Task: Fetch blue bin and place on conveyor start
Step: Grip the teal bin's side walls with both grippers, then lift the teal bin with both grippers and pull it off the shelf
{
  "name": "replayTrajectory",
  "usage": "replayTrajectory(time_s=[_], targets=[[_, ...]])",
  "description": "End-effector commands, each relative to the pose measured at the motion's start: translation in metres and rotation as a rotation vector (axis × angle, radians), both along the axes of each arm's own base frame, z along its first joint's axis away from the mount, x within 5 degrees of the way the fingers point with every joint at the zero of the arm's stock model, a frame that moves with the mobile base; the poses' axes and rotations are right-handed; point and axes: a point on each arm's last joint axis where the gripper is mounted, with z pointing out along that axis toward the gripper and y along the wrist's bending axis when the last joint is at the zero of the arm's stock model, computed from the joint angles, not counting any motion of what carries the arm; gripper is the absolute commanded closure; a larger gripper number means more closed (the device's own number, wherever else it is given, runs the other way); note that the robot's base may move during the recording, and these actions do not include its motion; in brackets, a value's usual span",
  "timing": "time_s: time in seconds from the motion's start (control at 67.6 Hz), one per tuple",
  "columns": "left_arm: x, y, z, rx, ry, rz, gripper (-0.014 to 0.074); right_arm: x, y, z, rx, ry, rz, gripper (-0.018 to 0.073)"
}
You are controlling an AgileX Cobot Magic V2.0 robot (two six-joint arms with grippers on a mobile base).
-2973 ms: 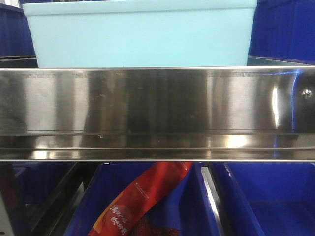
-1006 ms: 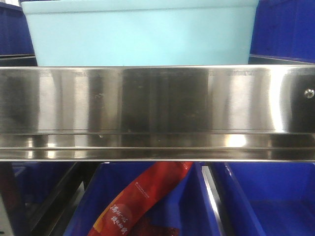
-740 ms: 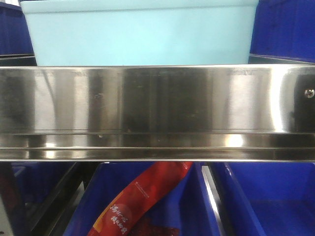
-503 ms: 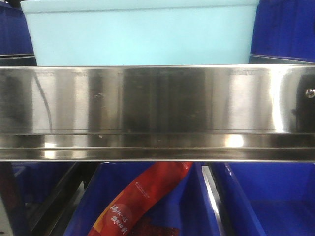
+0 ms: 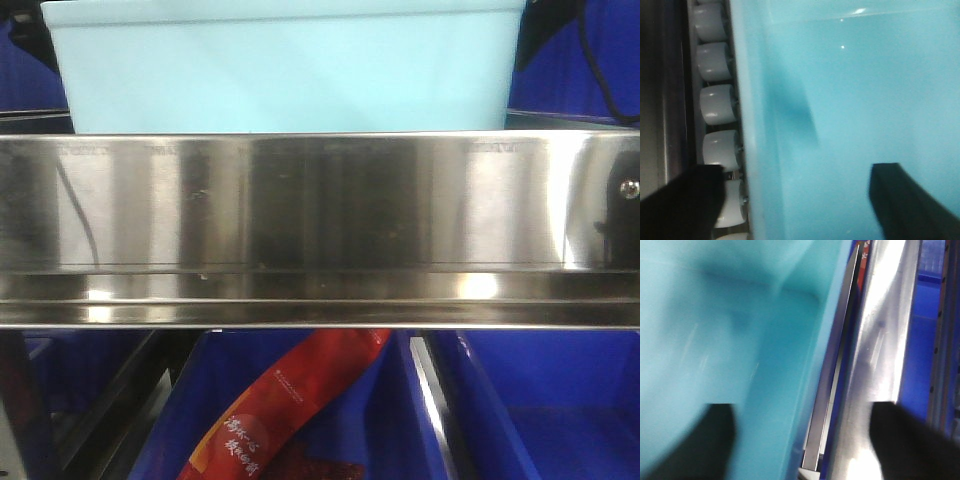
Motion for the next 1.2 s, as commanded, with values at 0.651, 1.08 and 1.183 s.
replayTrajectory(time_s=[0.651, 1.08, 1.183], targets=[[-0.011, 0.001, 0.046, -0.022, -0.033, 0.006, 0.0708, -0.017, -0.002, 0.037, 0.021, -0.089, -0.001, 0.0711], [-0.064, 0.010, 0.116, -0.093, -0.181, -0.010, 0.0708, -0.076, -0.014, 0.117, 0.060, -0.289, -0.001, 0.0711], [-0.073, 0.011, 0.126, -0.103, -0.209, -0.013, 0.0708, -0.084, -0.015, 0.126, 0.066, -0.317, -0.001, 0.0711]])
